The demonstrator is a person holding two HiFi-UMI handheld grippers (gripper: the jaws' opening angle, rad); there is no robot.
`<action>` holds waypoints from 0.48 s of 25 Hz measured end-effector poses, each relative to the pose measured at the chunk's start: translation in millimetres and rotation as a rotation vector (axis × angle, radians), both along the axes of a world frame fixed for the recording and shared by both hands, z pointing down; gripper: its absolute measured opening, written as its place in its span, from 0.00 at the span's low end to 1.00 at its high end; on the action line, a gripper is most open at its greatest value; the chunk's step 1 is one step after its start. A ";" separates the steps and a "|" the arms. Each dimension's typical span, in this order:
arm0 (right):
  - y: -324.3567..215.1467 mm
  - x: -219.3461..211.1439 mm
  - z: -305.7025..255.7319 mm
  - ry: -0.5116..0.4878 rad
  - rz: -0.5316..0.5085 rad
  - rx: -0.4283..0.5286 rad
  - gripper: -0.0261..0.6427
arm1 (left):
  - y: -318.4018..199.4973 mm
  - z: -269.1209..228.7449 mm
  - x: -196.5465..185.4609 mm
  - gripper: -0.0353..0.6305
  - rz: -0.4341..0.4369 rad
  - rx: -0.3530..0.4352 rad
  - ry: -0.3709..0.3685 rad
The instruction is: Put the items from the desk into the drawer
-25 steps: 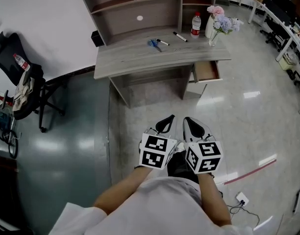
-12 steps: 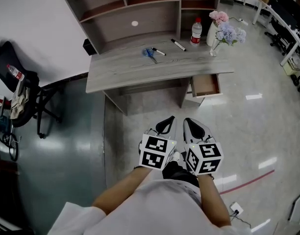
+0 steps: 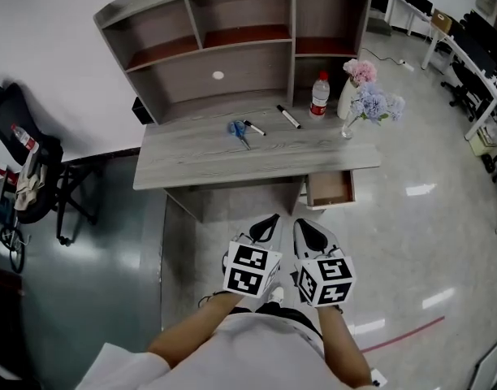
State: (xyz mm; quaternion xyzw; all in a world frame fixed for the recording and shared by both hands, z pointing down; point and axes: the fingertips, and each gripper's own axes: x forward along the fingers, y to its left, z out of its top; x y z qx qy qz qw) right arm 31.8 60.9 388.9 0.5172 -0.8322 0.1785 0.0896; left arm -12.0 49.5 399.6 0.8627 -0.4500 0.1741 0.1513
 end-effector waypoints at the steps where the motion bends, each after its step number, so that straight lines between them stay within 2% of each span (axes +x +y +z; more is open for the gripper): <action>1: -5.6 2.5 -0.2 -0.001 -0.005 0.001 0.04 | -4.6 -0.2 2.0 0.06 -0.002 0.000 -0.002; 6: -22.0 -4.6 -0.7 -0.021 -0.079 0.009 0.04 | -22.5 1.9 4.5 0.06 -0.009 0.004 -0.004; 12: -41.9 -11.3 6.5 -0.022 -0.116 -0.009 0.04 | -45.3 7.1 2.5 0.06 -0.012 -0.010 0.006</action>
